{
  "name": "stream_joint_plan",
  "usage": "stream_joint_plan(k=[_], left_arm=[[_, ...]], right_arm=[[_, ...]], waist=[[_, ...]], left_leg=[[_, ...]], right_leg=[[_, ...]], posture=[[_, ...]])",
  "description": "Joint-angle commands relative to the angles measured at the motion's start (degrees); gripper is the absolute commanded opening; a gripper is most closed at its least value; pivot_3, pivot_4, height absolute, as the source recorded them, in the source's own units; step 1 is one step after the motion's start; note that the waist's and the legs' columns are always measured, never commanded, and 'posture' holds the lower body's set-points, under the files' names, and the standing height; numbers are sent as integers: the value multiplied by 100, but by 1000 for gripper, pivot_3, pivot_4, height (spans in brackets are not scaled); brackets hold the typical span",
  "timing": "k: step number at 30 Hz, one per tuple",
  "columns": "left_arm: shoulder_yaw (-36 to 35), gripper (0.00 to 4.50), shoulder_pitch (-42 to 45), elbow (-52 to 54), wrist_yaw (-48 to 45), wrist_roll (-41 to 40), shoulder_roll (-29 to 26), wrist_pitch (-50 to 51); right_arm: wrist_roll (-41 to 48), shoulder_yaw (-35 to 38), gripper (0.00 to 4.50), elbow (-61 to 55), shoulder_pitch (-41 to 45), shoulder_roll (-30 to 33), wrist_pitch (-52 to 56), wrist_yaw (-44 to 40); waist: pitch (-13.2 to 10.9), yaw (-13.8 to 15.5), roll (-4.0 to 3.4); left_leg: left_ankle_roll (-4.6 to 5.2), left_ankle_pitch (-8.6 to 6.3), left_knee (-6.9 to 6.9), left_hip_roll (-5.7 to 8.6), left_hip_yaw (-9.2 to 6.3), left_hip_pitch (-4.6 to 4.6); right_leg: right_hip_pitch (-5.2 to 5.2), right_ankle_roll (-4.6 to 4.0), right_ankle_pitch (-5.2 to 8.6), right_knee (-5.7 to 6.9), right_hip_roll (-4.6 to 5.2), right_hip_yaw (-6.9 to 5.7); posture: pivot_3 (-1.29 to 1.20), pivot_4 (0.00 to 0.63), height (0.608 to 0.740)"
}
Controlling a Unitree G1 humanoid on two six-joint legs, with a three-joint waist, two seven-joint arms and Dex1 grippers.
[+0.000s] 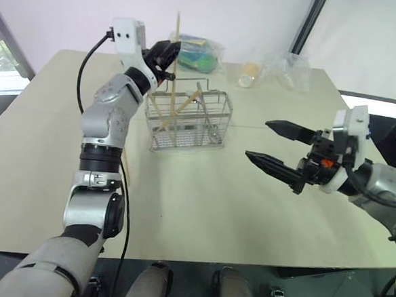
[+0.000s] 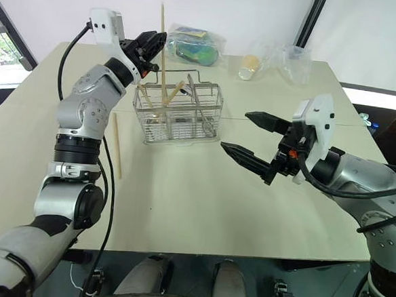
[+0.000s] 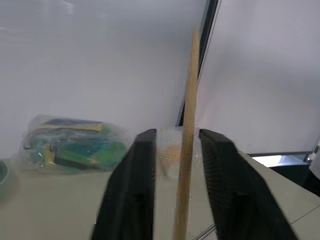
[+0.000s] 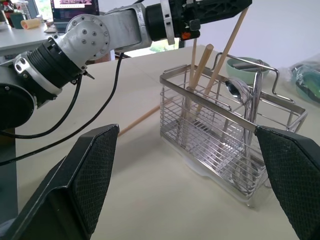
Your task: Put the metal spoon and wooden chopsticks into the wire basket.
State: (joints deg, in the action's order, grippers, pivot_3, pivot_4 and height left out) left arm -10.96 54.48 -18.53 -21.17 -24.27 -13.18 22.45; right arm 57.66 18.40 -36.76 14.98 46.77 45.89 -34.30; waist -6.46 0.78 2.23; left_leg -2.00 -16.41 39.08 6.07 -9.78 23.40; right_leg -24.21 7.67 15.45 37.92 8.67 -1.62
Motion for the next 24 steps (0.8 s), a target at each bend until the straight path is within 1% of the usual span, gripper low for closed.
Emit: stream_joint_plan(k=[1,2,3,7,11,14,18,19,21,24], left_arm=[[-38,3618,21,493,59,-108,-12,159],[-48,4132,-1,606,85,-139,-20,239],[-62,4394,-19,738,96,-181,-38,334],[-156,4394,51,1208,156,-332,-227,783],[-785,4394,824,1339,779,-737,-655,1474],[-1292,4394,1588,646,1627,-703,-1166,2072],[-1451,4394,1977,-189,2486,-345,-1603,2801],[-1360,4394,1984,-442,2678,-163,-1767,3182],[-1330,4394,1821,-828,2941,13,-1917,3957],[-1460,4394,1523,-968,3182,123,-1823,4484]], right_arm=[[67,70,4500,17,164,75,-49,22],[69,51,4500,36,185,67,-40,31],[63,24,4500,55,208,58,-37,30],[5,-92,4500,122,281,21,-57,6],[-52,-230,4500,187,368,-27,-113,-18],[-108,-341,4500,226,425,-97,-156,-60],[-284,-504,4500,252,422,-107,-265,-205],[-312,-535,4500,264,426,-105,-291,-264],[-368,-586,4500,307,438,-101,-348,-386],[-450,-634,4500,366,435,-100,-412,-487]], waist=[[0,1,0],[0,3,0],[0,5,0],[0,-1,-1],[-7,-15,-3],[-8,-21,-7],[0,-2,-26],[0,10,-25],[-3,7,-21],[-7,9,-7]], left_leg=[[0,0,0,0,0,0],[0,0,0,0,0,0],[0,0,0,0,0,0],[0,0,0,1,0,0],[1,0,-1,0,-1,0],[0,0,-4,-3,-4,-2],[1,-1,-20,2,-1,-29],[2,-1,-20,5,-1,-37],[2,-1,-19,7,-9,-44],[2,-1,-18,8,-12,-49]], right_leg=[[0,0,0,0,0,0],[0,0,0,0,0,0],[0,0,0,0,0,0],[1,0,0,0,0,0],[-3,0,0,1,-3,0],[-6,1,1,3,-9,-2],[16,9,5,3,-4,-1],[27,16,10,4,-4,-1],[28,20,13,6,-7,-2],[21,21,13,8,-9,-2]], posture=[[0,150,643],[0,150,643],[0,150,643],[0,150,643],[0,150,643],[0,150,643],[0,150,643],[0,150,643],[0,150,643],[0,150,643]])
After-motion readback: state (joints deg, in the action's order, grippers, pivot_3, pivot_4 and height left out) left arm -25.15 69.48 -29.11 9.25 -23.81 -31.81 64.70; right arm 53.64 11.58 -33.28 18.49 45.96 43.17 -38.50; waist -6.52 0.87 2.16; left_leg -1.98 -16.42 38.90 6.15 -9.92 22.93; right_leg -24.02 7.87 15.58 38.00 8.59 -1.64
